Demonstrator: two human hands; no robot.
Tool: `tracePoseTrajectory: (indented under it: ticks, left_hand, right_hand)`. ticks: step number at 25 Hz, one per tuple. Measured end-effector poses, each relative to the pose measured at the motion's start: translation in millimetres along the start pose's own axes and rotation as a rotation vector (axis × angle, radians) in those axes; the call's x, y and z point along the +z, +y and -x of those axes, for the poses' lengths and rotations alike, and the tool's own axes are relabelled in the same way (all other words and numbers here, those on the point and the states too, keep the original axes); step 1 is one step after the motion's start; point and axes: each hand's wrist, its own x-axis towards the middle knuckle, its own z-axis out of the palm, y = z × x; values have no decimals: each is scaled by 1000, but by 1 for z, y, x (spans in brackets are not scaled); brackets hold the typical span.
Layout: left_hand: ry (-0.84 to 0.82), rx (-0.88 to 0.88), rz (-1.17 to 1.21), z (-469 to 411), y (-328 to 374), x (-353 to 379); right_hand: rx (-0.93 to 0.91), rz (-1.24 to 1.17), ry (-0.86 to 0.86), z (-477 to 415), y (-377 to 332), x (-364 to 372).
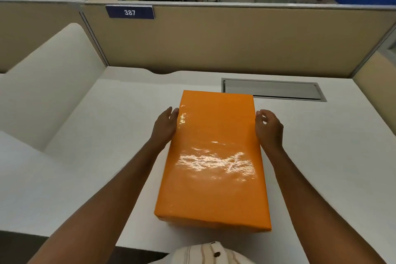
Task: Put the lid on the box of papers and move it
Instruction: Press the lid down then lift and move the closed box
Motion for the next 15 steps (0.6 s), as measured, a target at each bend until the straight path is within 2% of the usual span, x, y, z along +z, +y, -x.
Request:
tracePoseTrajectory:
  ticks: [4, 6, 11, 15]
  left_hand:
    - [26, -108, 251, 55, -29, -11]
    - [15, -161, 327, 79, -43, -14]
    - [-39, -197, 459, 123, -43, -5]
    - [-88, -231, 616, 130, -54, -9]
  right_hand:
    - [165, -83, -205, 58, 40, -31]
    - [233, -209, -303, 87, 53, -40]
    - [272, -504, -516, 126, 60, -52]
    - [287, -664, -610, 142, 61, -62]
